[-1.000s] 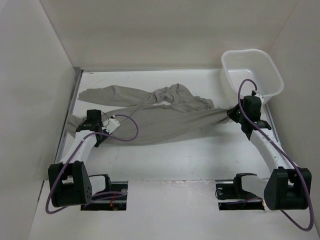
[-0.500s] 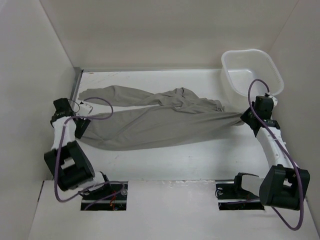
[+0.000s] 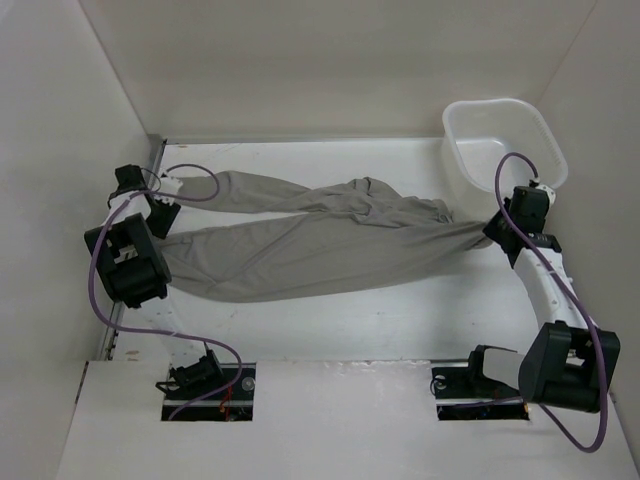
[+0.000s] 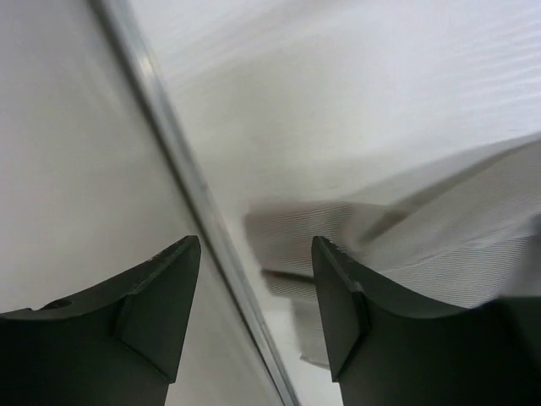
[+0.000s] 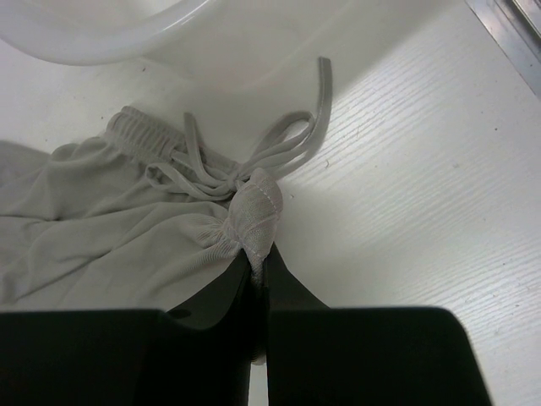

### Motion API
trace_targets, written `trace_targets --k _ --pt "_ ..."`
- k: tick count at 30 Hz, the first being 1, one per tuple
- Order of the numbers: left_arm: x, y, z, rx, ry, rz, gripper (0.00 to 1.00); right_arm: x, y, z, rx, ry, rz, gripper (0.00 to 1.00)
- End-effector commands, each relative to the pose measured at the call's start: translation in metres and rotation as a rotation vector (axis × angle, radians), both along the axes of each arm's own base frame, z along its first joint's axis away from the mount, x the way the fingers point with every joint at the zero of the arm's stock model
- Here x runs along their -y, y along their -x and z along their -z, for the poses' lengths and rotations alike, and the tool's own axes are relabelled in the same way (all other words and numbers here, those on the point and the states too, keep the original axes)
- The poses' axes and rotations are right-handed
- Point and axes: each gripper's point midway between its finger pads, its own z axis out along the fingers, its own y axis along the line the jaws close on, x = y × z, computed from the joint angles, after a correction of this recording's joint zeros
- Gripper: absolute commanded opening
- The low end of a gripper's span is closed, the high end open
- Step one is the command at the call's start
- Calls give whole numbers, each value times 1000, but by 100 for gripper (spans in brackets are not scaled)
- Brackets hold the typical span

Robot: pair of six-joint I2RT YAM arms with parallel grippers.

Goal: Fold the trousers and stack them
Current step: Flatten the trousers out

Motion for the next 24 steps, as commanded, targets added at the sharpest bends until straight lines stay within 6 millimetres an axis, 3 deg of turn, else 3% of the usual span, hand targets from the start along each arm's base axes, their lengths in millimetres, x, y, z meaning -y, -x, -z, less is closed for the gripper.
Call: trace_targets --k 1,5,9,10,14,15,17,21,24 --pt "24 11 12 -100 68 105 52 14 -14 -48 140 61 23 7" --pt "32 23 14 -144 99 139 43 20 -13 -55 157 67 41 8" --pt "34 18 1 -111 107 137 43 22 -12 -56 165 68 46 8" --pt "35 18 2 -111 113 140 39 22 -12 -54 158 69 48 8" --pt "37 38 30 -229 125 125 3 31 -7 -37 108 49 95 7" --pt "34 40 32 -239 111 110 0 32 -4 -30 90 33 108 7" --pt "23 29 25 -175 66 65 0 30 3 -19 57 14 117 8" --pt "-13 -22 -25 71 -67 -70 0 26 16 0 7 23 124 15" --pt "-17 -48 -44 137 -95 -96 0 32 29 15 -54 30 182 20"
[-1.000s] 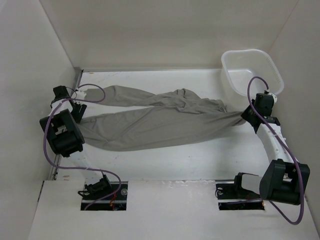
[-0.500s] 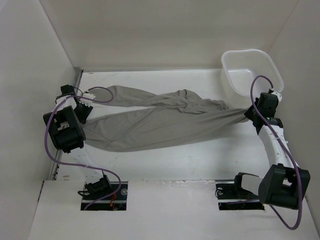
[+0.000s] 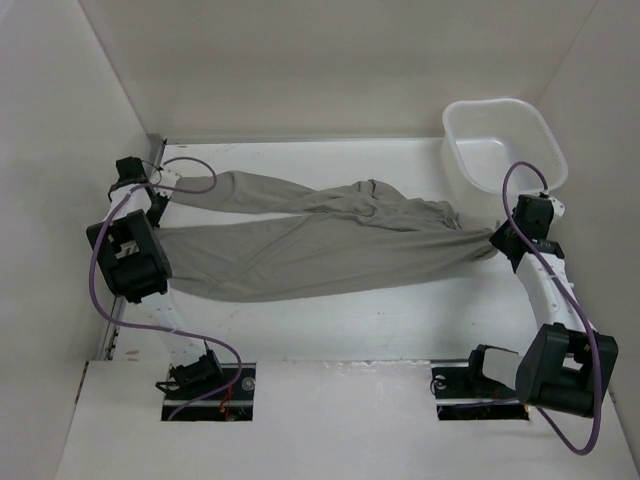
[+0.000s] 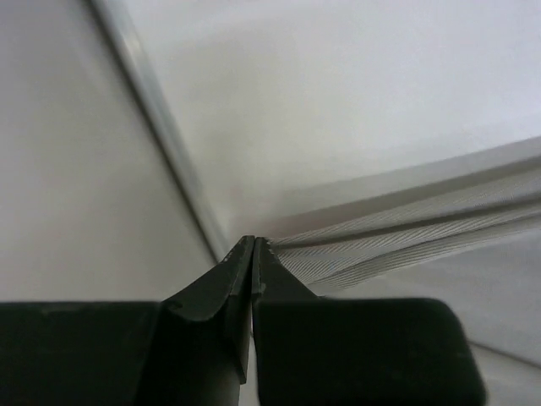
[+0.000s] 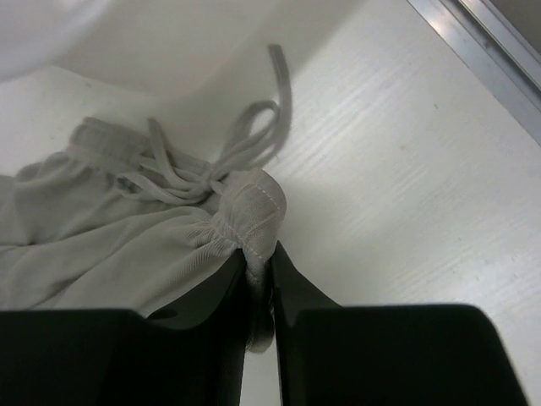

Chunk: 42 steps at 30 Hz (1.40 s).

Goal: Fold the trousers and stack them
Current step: Flatten the trousers out

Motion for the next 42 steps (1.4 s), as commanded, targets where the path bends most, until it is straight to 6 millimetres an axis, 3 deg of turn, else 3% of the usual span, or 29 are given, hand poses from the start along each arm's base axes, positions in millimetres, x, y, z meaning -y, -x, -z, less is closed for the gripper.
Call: trace_targets --k 1,3,4,5,6,8,10,12,14,17,20,22,24,26,31,33,34,36,40,42 --pt "-18 -56 -53 211 -91 -65 0 11 16 10 -53 22 92 23" --pt "-9 -65 -55 221 -91 -51 5 14 24 16 -84 27 127 37" --pt "-4 -69 -55 230 -89 -43 12 17 29 16 -89 36 149 51" --pt "-2 -70 -55 233 -92 -45 21 20 34 14 -86 49 177 62" --pt "-3 -68 -57 238 -100 -56 33 25 38 8 -72 71 203 68" --pt "-7 -59 -76 270 -110 -87 48 39 48 -18 -12 152 266 72" --pt "-14 -35 -98 302 -104 -125 53 44 54 -46 48 240 284 72" --pt "-14 -8 -106 290 -89 -134 55 36 54 -68 101 300 251 72" --pt "-5 31 -89 192 -36 -138 56 9 39 -74 134 301 129 72" --pt "4 76 -49 41 34 -179 52 -64 10 -48 82 241 -127 71" --pt "0 103 -18 -35 85 -297 50 -127 -5 -9 -8 153 -255 76" --pt "4 107 -6 -50 140 -354 49 -155 -9 15 -67 86 -286 77" --pt "7 105 4 -55 176 -368 49 -167 -11 36 -106 20 -256 78" --pt "2 102 11 -65 179 -391 49 -166 -7 54 -136 -32 -199 77" --pt "-11 101 27 -95 198 -446 42 -131 -7 80 -155 -74 -30 75" --pt "-11 102 28 -111 190 -428 32 -125 -10 88 -190 -77 -3 75" --pt "-10 107 28 -135 184 -413 23 -125 -10 91 -210 -75 -2 75" --pt "-4 120 27 -184 169 -362 15 -123 -5 98 -279 -55 13 75" --pt "-8 150 12 -255 67 -294 10 -118 27 109 -397 -31 70 71" --pt "-14 154 -2 -231 32 -295 9 -115 47 111 -414 -46 115 69"
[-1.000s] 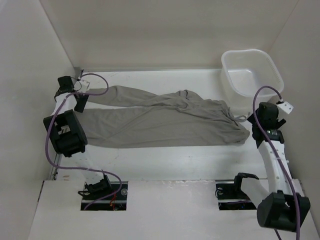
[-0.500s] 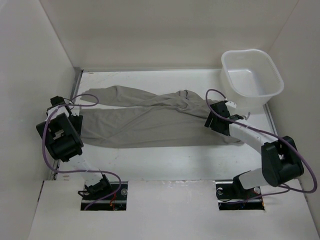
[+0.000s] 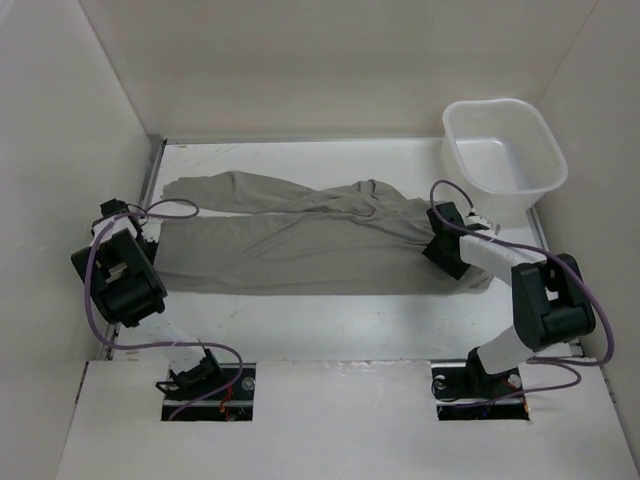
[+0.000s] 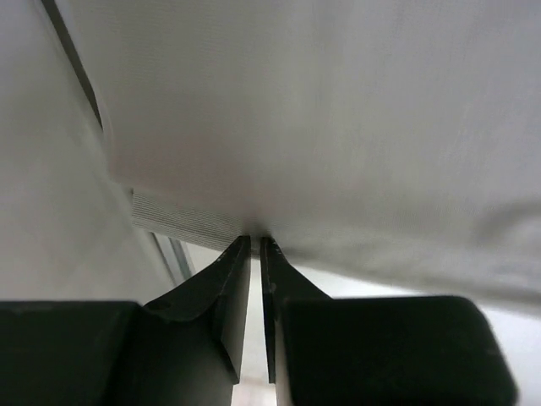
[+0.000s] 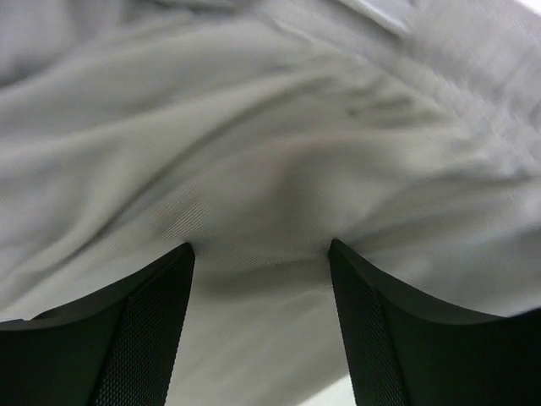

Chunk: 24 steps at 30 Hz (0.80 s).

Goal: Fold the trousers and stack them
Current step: Flatten the trousers out

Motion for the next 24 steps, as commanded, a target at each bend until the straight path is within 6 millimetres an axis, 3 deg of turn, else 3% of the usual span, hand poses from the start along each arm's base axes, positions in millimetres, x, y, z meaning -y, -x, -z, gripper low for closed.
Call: trace_targets --k 1,4,9,12,14,16,17,20,22,24 --pt "-10 24 -31 -37 -86 48 9 6 44 2 -70 -6 114 68" --pt "-12 30 -40 -74 -120 88 10 5 72 5 -85 -60 181 67" --pt "-17 44 -40 -168 -147 158 11 6 82 -8 -77 -105 224 68" --pt "-15 46 -44 -178 -142 191 26 6 85 -18 -62 -110 213 72" --pt "-21 31 -60 -109 -171 177 37 3 66 -38 23 -117 138 72" --pt "-29 -7 -97 47 -216 161 45 -9 34 -72 130 -91 -30 73" --pt "-28 -36 -123 158 -232 161 47 -19 17 -91 178 -70 -125 74" --pt "-6 -122 -187 443 -197 182 53 -34 -23 -139 269 -25 -274 75" --pt "15 -169 -201 546 -124 203 53 -44 -51 -165 322 -6 -347 76" --pt "44 -226 -188 622 -12 251 54 -54 -77 -176 351 -12 -415 76"
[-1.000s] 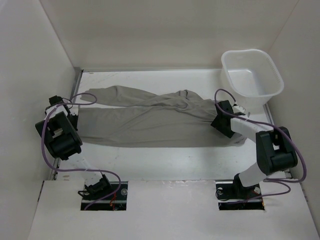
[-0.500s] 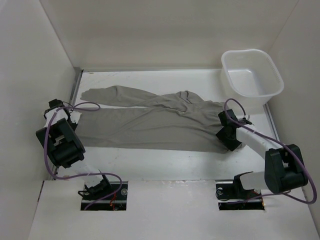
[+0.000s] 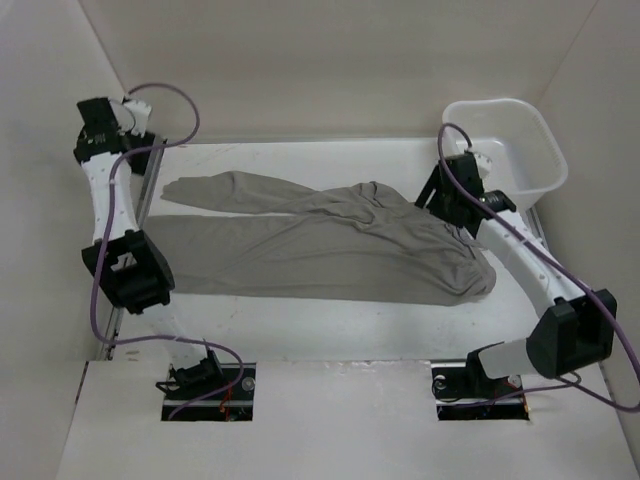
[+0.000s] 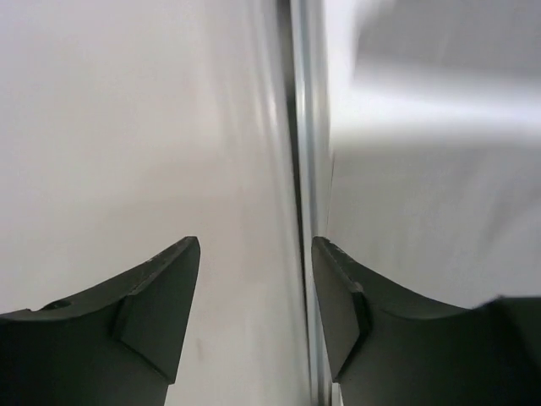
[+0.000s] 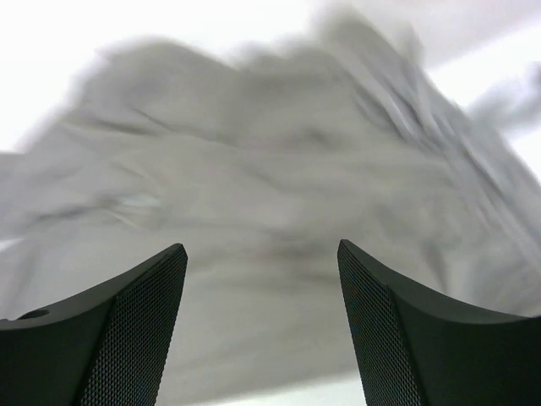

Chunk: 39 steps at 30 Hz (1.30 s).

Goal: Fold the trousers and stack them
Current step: Fold the trousers

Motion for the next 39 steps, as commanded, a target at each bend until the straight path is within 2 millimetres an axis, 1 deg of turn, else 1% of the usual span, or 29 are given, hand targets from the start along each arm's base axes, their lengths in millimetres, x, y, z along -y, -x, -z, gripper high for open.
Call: trace_targets --k 1,2,4,6,7,11,13,15,17,18,19,20,21,22,23,24,27,29,31,34,36,38,39 --pt "66 -87 29 107 242 147 56 -16 -51 -28 103 58 -183 76" --pt "78 -102 41 99 272 173 57 -20 -60 -26 105 49 -208 75" --pt "100 -131 75 45 303 212 59 -26 -74 -19 94 30 -236 76" --pt "115 -147 102 -12 303 235 60 -23 -85 -11 78 32 -225 78" --pt "116 -152 111 -24 301 223 61 -22 -91 -6 72 35 -219 79" --pt "110 -160 139 -38 307 178 62 -22 -117 16 52 42 -228 81" --pt "99 -157 150 -53 300 156 63 -20 -131 25 31 46 -214 81" --pt "93 -151 162 -79 290 153 63 -16 -138 33 -3 53 -200 83" --pt "92 -143 176 -123 277 168 60 1 -140 44 -50 89 -140 83" --pt "94 -137 185 -155 268 182 57 11 -140 47 -62 106 -109 84" --pt "93 -130 192 -186 257 191 50 22 -139 50 -75 123 -76 86" --pt "94 -123 199 -218 246 201 41 29 -137 54 -86 130 -51 88" --pt "96 -116 205 -245 239 208 30 38 -137 58 -99 137 -33 88" --pt "97 -110 210 -266 233 211 20 44 -136 63 -111 143 -18 88" --pt "97 -106 212 -274 228 207 12 50 -137 65 -120 149 -1 88" --pt "97 -103 212 -275 226 206 7 57 -139 68 -126 156 21 88" --pt "88 -98 203 -259 207 172 0 60 -137 84 -195 163 23 89" --pt "76 -96 190 -233 181 143 0 59 -129 97 -263 172 3 89" --pt "62 -95 175 -198 150 115 0 58 -125 105 -294 177 -10 90" --pt "33 -96 145 -112 100 54 0 56 -123 115 -323 171 -24 90" --pt "11 -95 126 -56 68 -3 0 56 -120 123 -352 174 -21 91" --pt "-5 -90 116 -33 52 -35 0 55 -119 130 -362 178 -18 91" --pt "-8 -87 114 -33 52 -33 0 55 -120 133 -364 179 -14 90"
